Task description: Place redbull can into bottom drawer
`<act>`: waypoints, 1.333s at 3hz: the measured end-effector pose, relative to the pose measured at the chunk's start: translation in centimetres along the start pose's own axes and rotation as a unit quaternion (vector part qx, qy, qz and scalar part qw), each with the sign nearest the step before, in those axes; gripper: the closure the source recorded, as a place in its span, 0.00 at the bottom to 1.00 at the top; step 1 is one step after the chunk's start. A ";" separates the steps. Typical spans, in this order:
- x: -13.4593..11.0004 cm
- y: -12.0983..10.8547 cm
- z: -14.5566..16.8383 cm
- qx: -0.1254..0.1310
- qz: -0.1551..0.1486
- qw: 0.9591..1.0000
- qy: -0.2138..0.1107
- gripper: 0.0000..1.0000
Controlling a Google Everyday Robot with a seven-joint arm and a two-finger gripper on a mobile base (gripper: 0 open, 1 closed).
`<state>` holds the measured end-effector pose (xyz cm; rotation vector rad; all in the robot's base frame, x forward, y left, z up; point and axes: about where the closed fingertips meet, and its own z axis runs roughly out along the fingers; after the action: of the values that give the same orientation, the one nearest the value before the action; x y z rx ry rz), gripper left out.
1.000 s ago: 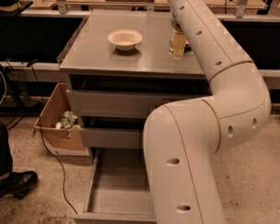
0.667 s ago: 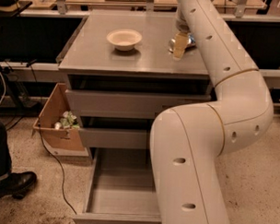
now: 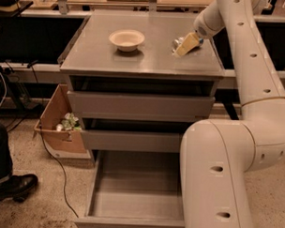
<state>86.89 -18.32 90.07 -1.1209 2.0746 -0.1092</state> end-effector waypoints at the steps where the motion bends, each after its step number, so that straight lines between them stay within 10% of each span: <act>1: -0.7 -1.0 0.7 0.011 0.058 0.998 -0.038 0.00; 3: -2.0 -2.1 2.4 0.033 0.125 0.989 -0.067 0.00; 4: -2.9 -3.7 3.8 0.065 0.205 0.972 -0.091 0.00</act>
Offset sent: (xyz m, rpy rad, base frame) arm 0.0120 0.0017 0.0025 0.1058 -0.0288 -0.0545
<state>92.88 -17.41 90.54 -0.5832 2.0562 0.0576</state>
